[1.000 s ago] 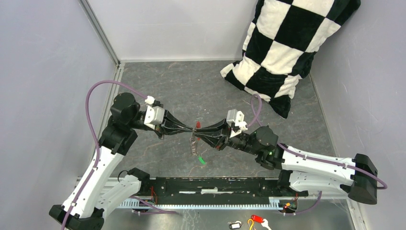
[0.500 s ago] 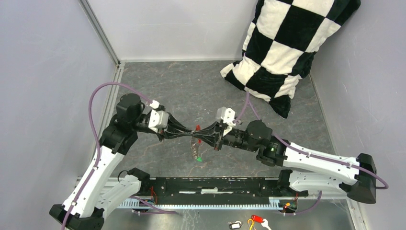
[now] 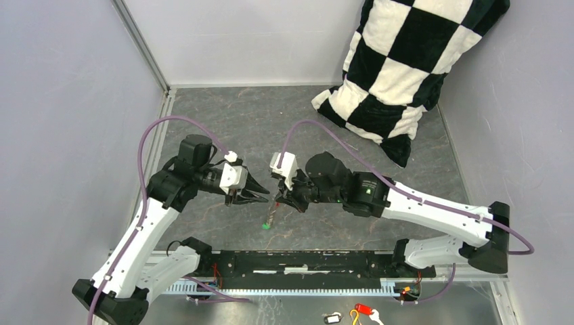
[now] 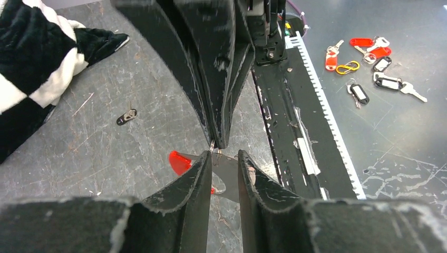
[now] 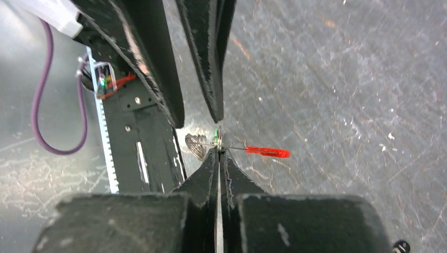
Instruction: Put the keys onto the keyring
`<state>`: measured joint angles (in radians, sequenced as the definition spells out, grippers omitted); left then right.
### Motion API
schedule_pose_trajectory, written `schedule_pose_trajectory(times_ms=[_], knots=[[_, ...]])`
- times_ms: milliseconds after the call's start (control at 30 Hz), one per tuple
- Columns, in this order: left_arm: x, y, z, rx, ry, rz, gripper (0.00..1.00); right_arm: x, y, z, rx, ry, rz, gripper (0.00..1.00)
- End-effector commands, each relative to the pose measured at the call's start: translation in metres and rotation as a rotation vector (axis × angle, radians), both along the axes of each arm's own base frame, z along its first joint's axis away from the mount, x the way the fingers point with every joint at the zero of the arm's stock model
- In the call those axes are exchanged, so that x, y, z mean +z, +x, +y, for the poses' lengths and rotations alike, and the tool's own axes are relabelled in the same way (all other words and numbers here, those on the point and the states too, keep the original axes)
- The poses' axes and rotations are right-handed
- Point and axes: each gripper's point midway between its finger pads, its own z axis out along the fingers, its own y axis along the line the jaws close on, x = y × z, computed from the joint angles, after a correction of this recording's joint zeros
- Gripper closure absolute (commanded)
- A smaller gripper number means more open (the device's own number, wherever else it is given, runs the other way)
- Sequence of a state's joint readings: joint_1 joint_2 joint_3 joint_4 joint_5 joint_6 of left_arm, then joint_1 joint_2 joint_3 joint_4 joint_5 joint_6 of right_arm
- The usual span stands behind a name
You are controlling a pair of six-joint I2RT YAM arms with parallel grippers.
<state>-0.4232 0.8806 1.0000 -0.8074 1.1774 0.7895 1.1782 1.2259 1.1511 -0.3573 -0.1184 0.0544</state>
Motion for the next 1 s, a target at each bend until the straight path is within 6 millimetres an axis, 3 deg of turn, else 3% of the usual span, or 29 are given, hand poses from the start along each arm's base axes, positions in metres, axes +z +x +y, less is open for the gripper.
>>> schedule_pose_trajectory(times_ms=[0,267,433,633,967], knots=[[0.01,-0.004,0.001,-0.031,-0.019,-0.084,0.69,0.01,-0.002,-0.003,0.024,-0.063,-0.009,0.99],[-0.02,-0.009,0.005,-0.069,0.034,-0.077,0.69,0.027,-0.007,0.009,0.074,-0.014,-0.006,0.99],[-0.018,-0.003,0.002,-0.077,0.025,-0.084,0.54,0.027,-0.01,0.013,0.094,-0.005,0.0,0.99],[-0.015,0.0,0.002,-0.061,0.023,-0.104,0.53,0.028,-0.01,0.014,0.102,0.001,-0.004,0.99],[-0.005,-0.009,-0.003,-0.104,-0.024,-0.027,0.7,0.035,-0.012,0.021,0.119,0.043,-0.011,0.99]])
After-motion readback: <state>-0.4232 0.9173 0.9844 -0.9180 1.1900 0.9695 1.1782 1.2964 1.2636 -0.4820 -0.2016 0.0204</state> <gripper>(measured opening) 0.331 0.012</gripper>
